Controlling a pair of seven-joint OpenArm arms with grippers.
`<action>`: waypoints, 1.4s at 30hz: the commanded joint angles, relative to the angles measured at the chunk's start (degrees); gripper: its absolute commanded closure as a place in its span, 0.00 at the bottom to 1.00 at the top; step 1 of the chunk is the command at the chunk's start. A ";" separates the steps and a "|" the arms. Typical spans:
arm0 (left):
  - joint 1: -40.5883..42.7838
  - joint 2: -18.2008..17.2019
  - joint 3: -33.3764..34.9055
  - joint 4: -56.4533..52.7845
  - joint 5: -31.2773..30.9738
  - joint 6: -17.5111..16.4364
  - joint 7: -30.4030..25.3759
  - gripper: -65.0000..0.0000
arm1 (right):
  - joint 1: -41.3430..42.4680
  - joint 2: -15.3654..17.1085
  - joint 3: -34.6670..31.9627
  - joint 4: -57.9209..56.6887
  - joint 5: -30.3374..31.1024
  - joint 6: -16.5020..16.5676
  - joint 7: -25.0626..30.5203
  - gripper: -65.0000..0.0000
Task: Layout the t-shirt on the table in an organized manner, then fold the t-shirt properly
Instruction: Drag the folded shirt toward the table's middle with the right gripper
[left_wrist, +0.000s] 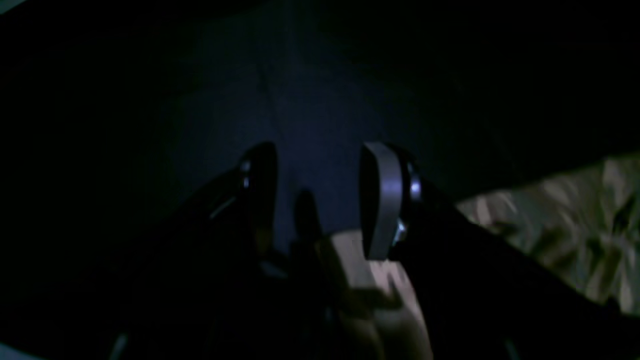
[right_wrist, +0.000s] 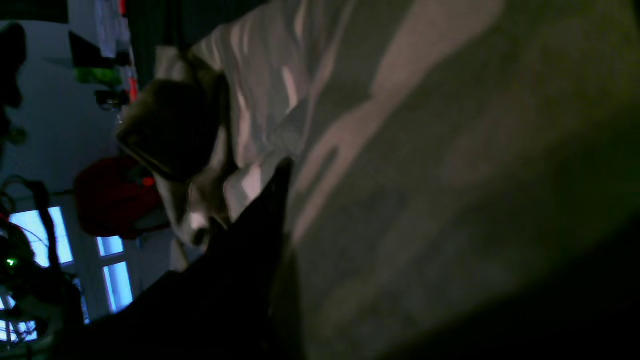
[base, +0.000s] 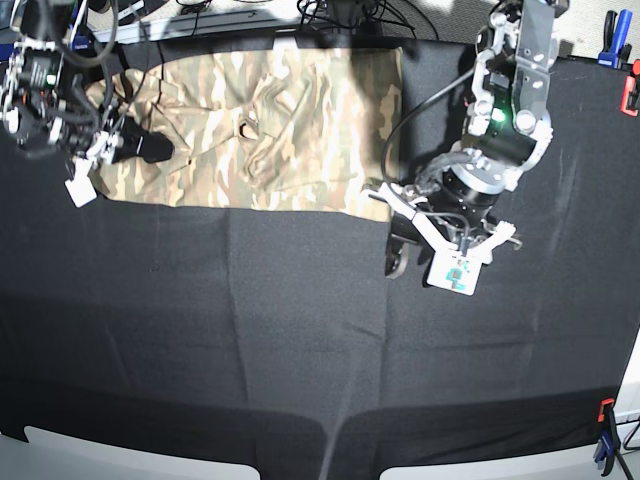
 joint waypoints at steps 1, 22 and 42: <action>-0.63 0.11 -0.11 1.22 -0.02 -0.04 -0.81 0.62 | 2.47 2.51 0.46 0.90 1.75 -0.07 2.03 1.00; -0.63 0.13 -0.11 1.22 -0.07 -0.02 -0.55 0.62 | 26.91 7.26 0.39 0.90 -19.19 -0.07 7.89 1.00; -0.66 0.11 -0.09 1.22 -3.04 -0.04 -0.57 0.62 | 27.41 1.55 -19.50 1.33 -23.26 -0.07 6.34 1.00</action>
